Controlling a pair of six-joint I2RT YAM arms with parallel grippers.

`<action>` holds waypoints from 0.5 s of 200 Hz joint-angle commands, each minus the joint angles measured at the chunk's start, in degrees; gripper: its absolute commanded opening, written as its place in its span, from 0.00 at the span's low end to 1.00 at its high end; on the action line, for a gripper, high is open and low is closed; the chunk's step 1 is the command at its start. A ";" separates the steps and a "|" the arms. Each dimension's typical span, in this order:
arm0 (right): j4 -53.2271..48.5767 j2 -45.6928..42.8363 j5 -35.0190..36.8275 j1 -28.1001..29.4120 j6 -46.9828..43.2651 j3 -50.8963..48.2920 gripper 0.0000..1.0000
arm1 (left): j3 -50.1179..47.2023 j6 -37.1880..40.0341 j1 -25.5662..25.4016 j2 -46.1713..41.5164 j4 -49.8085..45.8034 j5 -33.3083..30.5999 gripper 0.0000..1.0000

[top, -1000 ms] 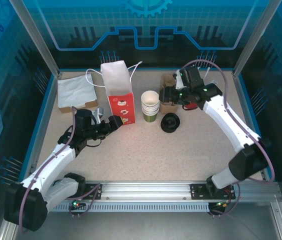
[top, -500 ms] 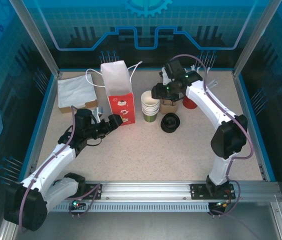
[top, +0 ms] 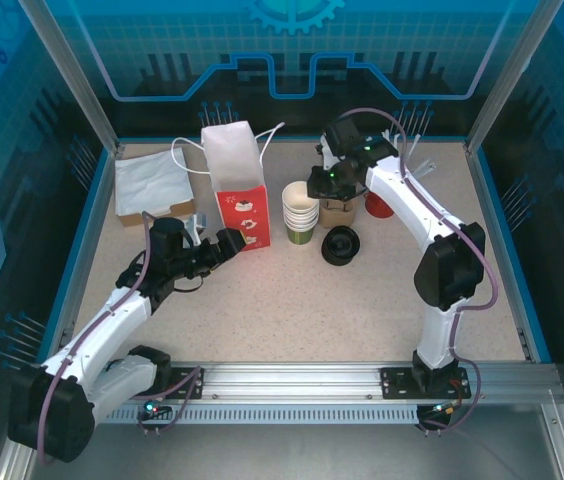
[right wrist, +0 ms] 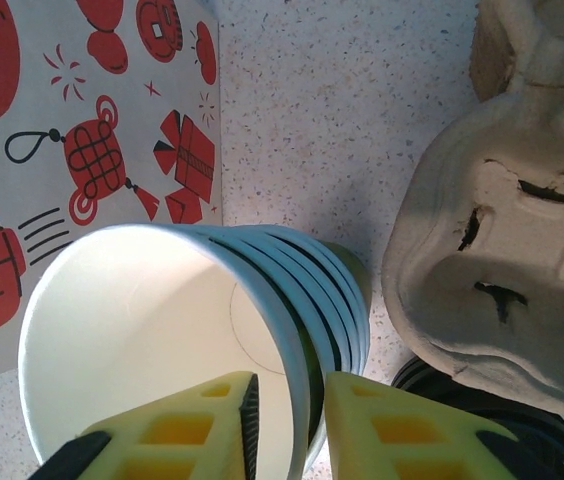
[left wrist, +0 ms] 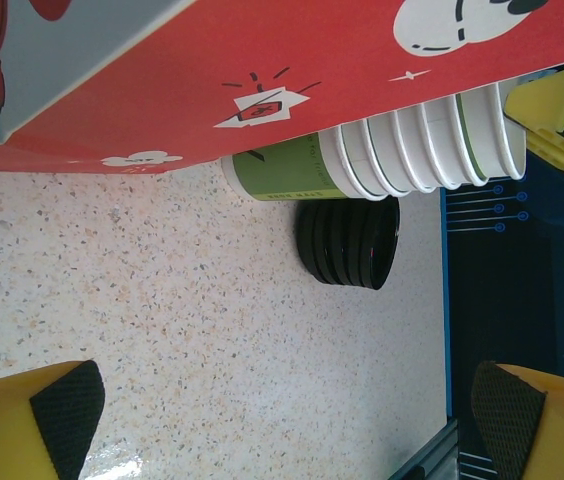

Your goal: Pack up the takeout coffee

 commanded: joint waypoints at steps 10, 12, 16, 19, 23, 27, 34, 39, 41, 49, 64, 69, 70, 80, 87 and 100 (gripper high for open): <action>-2.09 0.42 0.49 0.98 -0.48 2.23 0.20 | 1.29 0.98 -0.39 -1.18 -1.14 -0.59 0.99; -2.16 0.47 0.48 0.98 -0.45 2.24 0.20 | 1.32 0.98 -0.39 -1.19 -1.12 -0.59 0.99; -2.33 0.41 0.53 0.99 -0.58 2.41 0.19 | 1.35 1.00 -0.39 -1.25 -1.15 -0.60 0.99; -2.45 0.32 0.59 0.95 -0.61 2.56 0.18 | 1.26 1.03 -0.39 -1.27 -1.15 -0.56 0.99; -2.60 0.33 0.66 0.98 -0.65 2.76 0.18 | 1.25 1.07 -0.39 -1.32 -1.15 -0.62 0.99; -2.77 0.33 0.71 0.98 -0.69 2.88 0.17 | 1.29 1.07 -0.39 -1.36 -1.16 -0.60 0.99; -3.04 0.22 0.79 0.98 -0.94 3.19 0.15 | 1.25 1.07 -0.39 -1.42 -1.19 -0.59 0.99; -3.22 0.25 0.84 0.98 -0.98 3.42 0.14 | 1.25 1.12 -0.39 -1.45 -1.29 -0.68 0.99; -3.28 0.23 0.85 0.98 -1.06 3.46 0.14 | 1.22 1.08 -0.39 -1.45 -1.18 -0.68 0.99; -3.62 0.15 0.92 0.98 -1.15 3.80 0.13 | 1.25 1.07 -0.39 -1.45 -1.23 -0.59 0.99; -4.15 0.05 0.89 0.98 -1.35 4.34 0.10 | 1.25 1.03 -0.39 -1.54 -1.24 -0.60 0.99; -4.28 0.00 0.97 0.98 -1.38 4.51 0.10 | 1.25 1.11 -0.43 -1.62 -1.24 -0.59 0.99; -4.33 -0.02 0.93 1.03 -1.35 4.52 0.09 | 1.25 1.09 -0.37 -1.63 -1.24 -0.59 0.99; -4.46 -0.21 0.99 0.98 -1.48 4.74 0.07 | 1.25 1.07 -0.39 -1.71 -1.41 -0.68 0.99; -4.63 -0.34 0.89 0.97 -1.52 4.92 0.06 | 1.25 1.07 -0.39 -1.88 -1.33 -0.71 0.99; -4.69 -0.82 0.80 0.98 -1.54 5.14 0.06 | 1.31 1.07 -0.39 -2.04 -1.49 -0.73 0.99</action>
